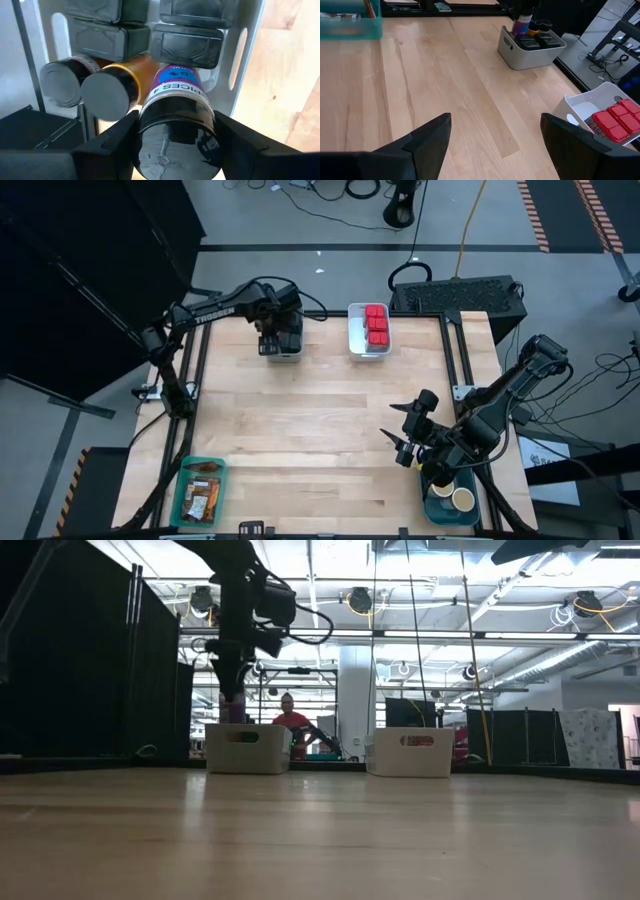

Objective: Sort spices by type
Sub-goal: Put the black spice bottle into the gray bin, then adjust the gray bin

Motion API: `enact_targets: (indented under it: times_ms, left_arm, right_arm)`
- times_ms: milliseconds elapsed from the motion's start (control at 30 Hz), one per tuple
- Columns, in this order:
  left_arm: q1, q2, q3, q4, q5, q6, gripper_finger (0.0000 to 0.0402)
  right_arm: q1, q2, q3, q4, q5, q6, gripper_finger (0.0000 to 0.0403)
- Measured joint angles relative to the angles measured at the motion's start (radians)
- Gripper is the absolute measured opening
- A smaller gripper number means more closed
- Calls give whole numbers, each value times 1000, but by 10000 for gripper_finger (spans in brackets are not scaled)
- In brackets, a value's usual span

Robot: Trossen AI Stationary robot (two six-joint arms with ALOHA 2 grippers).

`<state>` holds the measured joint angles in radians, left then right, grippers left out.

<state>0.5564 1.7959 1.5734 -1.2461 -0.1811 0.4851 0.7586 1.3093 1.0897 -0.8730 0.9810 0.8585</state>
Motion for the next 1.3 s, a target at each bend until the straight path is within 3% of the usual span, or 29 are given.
enact_targets:
  times_ms: [567, 800, 1300]
  left_arm:
    - [1, 60, -1, 42, -6, 15, 216]
    - [1, 60, -1, 45, -6, -13, 257]
    - [-25, 32, -1, -23, -111, -61, 264]
  right_arm:
    - [0, 0, 0, 0, -2, -7, 290]
    - [0, 0, 0, 0, -20, -7, 290]
    - [0, 0, 0, 0, -19, -7, 290]
